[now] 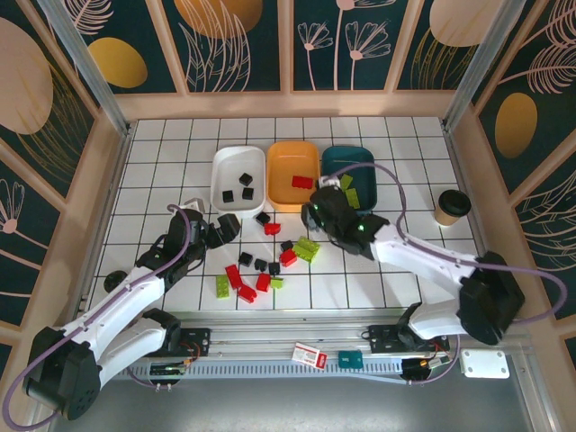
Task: Sort the legos into containers by color
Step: Place the lego in the container.
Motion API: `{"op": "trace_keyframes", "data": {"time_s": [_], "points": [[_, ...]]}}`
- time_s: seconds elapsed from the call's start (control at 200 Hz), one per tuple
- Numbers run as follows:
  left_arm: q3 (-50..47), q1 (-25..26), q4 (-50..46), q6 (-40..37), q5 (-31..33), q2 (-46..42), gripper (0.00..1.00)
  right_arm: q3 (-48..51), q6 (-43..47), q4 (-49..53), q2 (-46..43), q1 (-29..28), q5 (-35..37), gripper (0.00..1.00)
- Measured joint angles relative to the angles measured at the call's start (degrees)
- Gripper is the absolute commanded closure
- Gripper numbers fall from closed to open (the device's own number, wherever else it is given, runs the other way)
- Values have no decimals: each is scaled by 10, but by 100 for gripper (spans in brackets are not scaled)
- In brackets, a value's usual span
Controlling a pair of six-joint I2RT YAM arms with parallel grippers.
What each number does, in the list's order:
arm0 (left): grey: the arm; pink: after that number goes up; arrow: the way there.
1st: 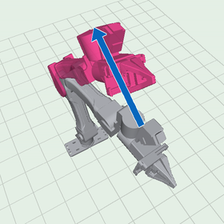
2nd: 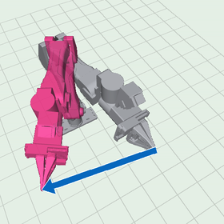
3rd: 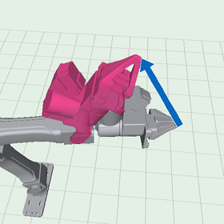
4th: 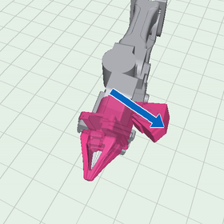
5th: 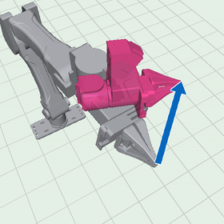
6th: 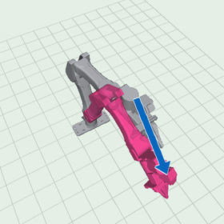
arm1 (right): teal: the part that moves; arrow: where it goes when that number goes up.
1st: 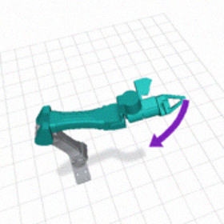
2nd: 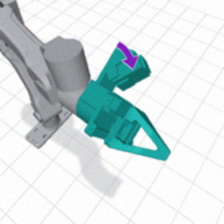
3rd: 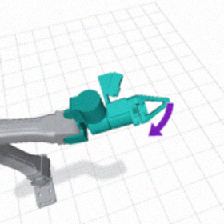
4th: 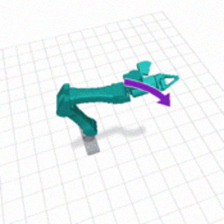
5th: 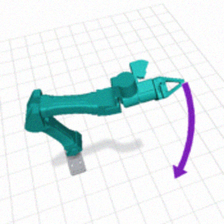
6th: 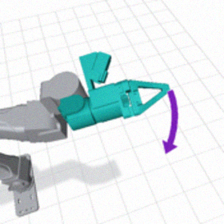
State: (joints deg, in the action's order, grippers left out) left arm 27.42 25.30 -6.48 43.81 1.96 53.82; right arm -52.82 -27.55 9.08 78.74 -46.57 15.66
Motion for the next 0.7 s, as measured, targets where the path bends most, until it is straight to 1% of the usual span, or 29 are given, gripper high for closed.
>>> {"op": "trace_keyframes", "data": {"time_s": [0.14,0.285,0.345,0.37,0.395,0.455,0.49,0.556,0.701], "points": [[0,0,-15,2,0,-8,1,-76,44,-50,116,48,-18,81],[0,0,-28,7,1,-20,1,-149,74,-73,221,73,-30,79],[-2,0,-34,9,4,-24,2,-172,81,-77,253,82,-38,74],[-2,0,-36,11,5,-25,2,-182,82,-78,265,86,-42,70],[-3,0,-39,13,7,-25,3,-189,83,-78,275,89,-45,66],[-7,0,-44,16,11,-25,5,-205,87,-80,297,96,-51,48],[-10,0,-47,18,12,-25,6,-213,88,-80,307,99,-54,41],[-13,0,-55,21,15,-24,10,-228,94,-80,322,102,-59,37],[-14,0,-67,30,17,-19,21,-229,96,-93,323,102,-74,36]]}}
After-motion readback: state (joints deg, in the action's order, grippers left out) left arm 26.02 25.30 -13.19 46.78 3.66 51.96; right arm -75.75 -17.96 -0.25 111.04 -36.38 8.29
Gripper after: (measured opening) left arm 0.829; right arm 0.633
